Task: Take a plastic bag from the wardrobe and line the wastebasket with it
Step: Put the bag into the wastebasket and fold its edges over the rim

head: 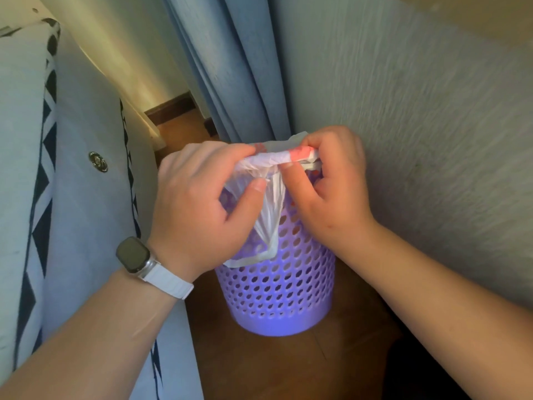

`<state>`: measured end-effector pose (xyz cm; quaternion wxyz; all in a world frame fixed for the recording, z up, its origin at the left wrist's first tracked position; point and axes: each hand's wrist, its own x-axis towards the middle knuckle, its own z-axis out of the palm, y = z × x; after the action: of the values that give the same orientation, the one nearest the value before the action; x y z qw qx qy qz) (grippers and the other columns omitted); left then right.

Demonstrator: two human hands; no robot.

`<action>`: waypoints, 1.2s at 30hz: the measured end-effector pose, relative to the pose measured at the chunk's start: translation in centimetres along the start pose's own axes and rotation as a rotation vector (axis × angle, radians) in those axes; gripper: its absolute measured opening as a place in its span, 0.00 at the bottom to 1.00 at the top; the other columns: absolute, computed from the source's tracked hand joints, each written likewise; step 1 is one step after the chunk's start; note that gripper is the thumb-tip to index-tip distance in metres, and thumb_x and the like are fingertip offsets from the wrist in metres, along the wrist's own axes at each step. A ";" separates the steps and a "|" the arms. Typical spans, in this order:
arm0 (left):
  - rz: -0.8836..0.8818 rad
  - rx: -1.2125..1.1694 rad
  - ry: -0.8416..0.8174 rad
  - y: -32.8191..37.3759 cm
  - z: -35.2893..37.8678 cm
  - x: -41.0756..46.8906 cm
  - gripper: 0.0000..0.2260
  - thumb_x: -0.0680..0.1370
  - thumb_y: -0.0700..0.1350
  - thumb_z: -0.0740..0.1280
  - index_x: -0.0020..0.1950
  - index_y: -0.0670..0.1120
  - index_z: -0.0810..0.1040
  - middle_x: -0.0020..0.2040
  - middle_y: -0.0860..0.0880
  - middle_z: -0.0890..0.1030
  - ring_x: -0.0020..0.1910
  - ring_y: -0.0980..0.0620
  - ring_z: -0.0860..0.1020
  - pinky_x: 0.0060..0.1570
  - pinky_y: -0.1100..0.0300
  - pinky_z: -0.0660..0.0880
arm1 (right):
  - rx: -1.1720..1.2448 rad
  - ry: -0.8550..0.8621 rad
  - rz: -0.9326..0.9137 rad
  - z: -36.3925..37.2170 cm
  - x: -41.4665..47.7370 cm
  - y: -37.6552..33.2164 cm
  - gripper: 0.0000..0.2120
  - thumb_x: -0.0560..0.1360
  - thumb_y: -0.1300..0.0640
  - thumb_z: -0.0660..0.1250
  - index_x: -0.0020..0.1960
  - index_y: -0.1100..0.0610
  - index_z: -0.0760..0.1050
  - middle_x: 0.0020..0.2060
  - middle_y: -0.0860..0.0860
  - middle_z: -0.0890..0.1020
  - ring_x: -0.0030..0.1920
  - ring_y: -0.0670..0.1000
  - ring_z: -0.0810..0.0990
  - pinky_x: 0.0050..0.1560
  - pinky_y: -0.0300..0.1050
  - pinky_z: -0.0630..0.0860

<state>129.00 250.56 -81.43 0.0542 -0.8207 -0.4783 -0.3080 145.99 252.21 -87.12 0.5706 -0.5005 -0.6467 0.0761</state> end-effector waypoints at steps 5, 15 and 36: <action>-0.032 0.060 -0.001 0.5 0.5 -0.1 0.10 0.79 0.49 0.63 0.52 0.45 0.80 0.42 0.51 0.77 0.43 0.48 0.73 0.46 0.51 0.67 | 0.012 -0.010 -0.031 0.4 -0.4 -1.0 0.08 0.74 0.53 0.68 0.45 0.58 0.75 0.41 0.51 0.75 0.43 0.53 0.73 0.46 0.56 0.70; -0.120 -0.034 0.013 -2.1 0.6 0.0 0.08 0.78 0.45 0.61 0.40 0.46 0.73 0.36 0.53 0.70 0.37 0.50 0.69 0.39 0.47 0.69 | 0.146 -0.127 0.040 0.4 0.0 1.2 0.17 0.73 0.50 0.65 0.55 0.61 0.77 0.51 0.49 0.77 0.54 0.51 0.76 0.59 0.51 0.71; -0.042 0.025 0.010 -0.2 0.8 0.0 0.09 0.78 0.49 0.63 0.46 0.45 0.78 0.41 0.52 0.75 0.43 0.48 0.73 0.46 0.52 0.65 | 0.002 -0.035 -0.051 0.5 -0.6 -0.8 0.10 0.74 0.52 0.67 0.46 0.60 0.75 0.42 0.53 0.77 0.45 0.55 0.74 0.49 0.54 0.69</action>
<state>129.22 251.02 -82.11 0.0605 -0.8082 -0.4989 -0.3072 145.04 251.54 -87.14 0.5612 -0.4819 -0.6692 0.0707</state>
